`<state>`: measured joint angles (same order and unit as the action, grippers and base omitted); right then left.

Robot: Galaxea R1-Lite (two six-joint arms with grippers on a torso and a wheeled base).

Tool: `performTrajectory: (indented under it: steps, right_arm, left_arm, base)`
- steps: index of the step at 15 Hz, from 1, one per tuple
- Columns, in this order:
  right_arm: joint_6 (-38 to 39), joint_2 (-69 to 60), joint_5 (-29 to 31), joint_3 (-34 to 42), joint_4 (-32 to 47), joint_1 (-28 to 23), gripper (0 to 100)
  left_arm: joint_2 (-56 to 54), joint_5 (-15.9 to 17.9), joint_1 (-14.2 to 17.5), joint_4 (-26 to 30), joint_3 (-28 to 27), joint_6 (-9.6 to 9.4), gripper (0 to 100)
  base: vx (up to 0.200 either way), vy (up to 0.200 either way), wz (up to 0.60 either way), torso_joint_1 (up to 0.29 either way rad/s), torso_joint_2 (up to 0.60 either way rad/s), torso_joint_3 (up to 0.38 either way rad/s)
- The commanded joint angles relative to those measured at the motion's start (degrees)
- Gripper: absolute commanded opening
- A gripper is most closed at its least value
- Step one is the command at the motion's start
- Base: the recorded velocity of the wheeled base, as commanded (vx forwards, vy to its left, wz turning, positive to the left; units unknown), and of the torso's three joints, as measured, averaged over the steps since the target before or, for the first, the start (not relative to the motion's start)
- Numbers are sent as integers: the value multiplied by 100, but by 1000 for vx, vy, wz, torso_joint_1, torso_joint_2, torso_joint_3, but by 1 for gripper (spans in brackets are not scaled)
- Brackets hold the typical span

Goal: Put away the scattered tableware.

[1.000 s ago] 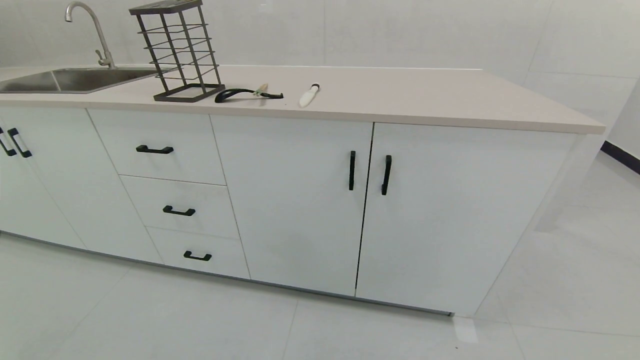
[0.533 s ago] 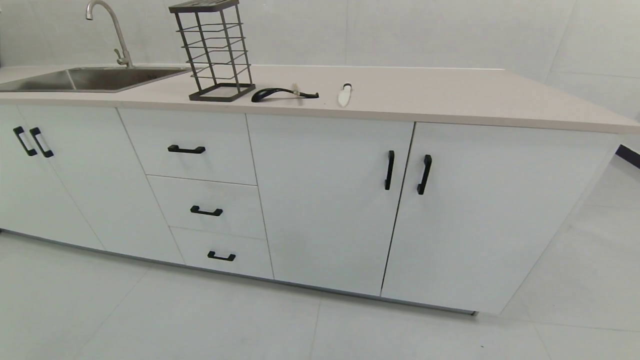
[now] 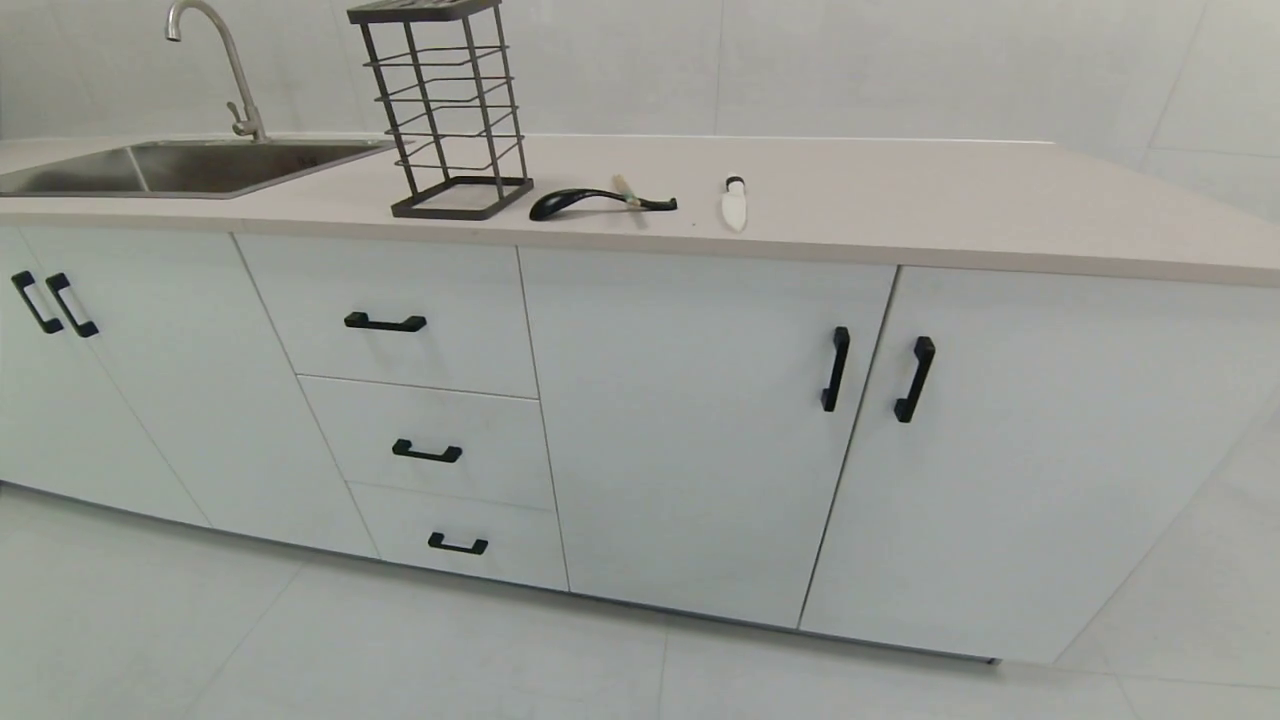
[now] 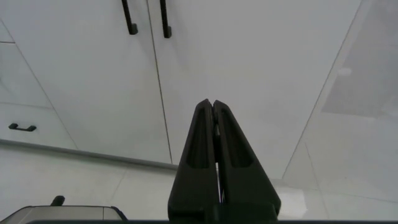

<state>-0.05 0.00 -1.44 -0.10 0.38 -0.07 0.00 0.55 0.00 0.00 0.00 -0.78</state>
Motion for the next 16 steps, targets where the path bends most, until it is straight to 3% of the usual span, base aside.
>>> performTrajectory:
  steps: [1,7,13,16]
  right_arm:
    - [-4,9,-6,1,-3,-1,0]
    - [5,9,-6,1,-3,-1,0]
    - [-4,9,-6,1,-3,-1,0]
    - [-4,0,12,1,-3,-1,0]
  left_arm:
    - [0,-2,0,0,0,-1,100]
    - [0,-2,0,0,0,8,100]
    - [0,-11,0,0,0,16,100]
    - [0,-11,0,0,0,16,100]
  base:
    - [0,200,0,2,2,2]
    - [0,200,0,5,2,3]
    - [33,0,0,1,0,0]
    - [200,0,0,-1,-2,7]
